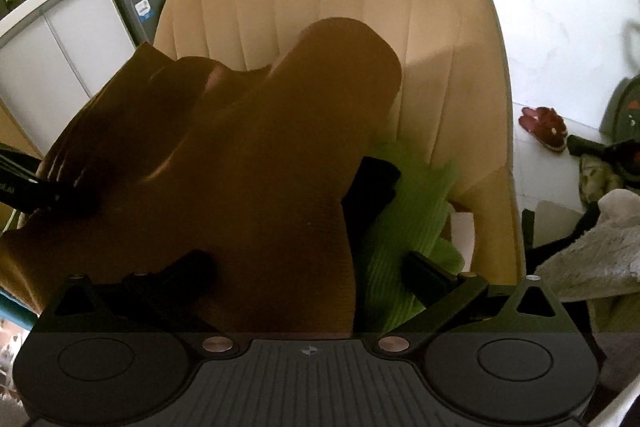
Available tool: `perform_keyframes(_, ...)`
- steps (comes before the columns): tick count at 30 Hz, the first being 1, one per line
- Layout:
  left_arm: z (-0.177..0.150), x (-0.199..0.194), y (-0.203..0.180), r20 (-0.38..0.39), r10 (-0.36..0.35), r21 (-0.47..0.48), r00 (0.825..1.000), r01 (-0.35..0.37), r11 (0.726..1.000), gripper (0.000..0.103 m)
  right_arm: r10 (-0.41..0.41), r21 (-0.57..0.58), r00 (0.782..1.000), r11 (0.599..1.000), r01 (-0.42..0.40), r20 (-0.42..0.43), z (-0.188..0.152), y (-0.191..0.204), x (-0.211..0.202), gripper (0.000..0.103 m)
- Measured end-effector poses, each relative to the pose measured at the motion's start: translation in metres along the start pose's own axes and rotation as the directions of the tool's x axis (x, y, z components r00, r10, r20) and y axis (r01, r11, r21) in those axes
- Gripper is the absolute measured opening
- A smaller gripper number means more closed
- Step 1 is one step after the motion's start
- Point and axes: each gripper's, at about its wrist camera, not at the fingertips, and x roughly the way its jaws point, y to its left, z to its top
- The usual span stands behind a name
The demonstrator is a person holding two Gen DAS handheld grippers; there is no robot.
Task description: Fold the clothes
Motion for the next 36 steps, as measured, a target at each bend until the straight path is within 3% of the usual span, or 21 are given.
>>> perform_keyframes(13, -0.001, -0.023, -0.005, 0.017, 0.01, -0.032, 1.0, -0.009, 0.999, 0.103, -0.036, 0.018, 0.999, 0.999, 0.036, 0.013, 0.009, 0.009, -0.035, 0.102)
perform_keyframes(18, -0.018, -0.058, -0.02, 0.068, 0.004, 0.019, 0.998, -0.006, 1.0, 0.103, -0.14, 0.056, 0.988, 0.989, 0.136, 0.063, -0.016, 0.042, -0.088, 0.102)
perform_keyframes(23, -0.048, -0.109, -0.043, 0.162, -0.016, 0.133, 0.987, -0.006, 0.991, 0.103, -0.251, 0.101, 0.962, 0.965, 0.24, 0.111, -0.044, 0.078, -0.144, 0.102)
perform_keyframes(33, -0.149, -0.197, -0.055, 0.268, -0.169, 0.173, 0.948, 0.126, 0.977, 0.103, -0.458, 0.193, 0.869, 0.885, 0.425, 0.185, -0.105, 0.152, -0.256, 0.102)
perform_keyframes(36, -0.184, -0.218, -0.058, 0.268, -0.184, 0.179, 0.946, 0.139, 0.974, 0.103, -0.46, 0.183, 0.872, 0.883, 0.431, 0.167, -0.143, 0.179, -0.288, 0.102)
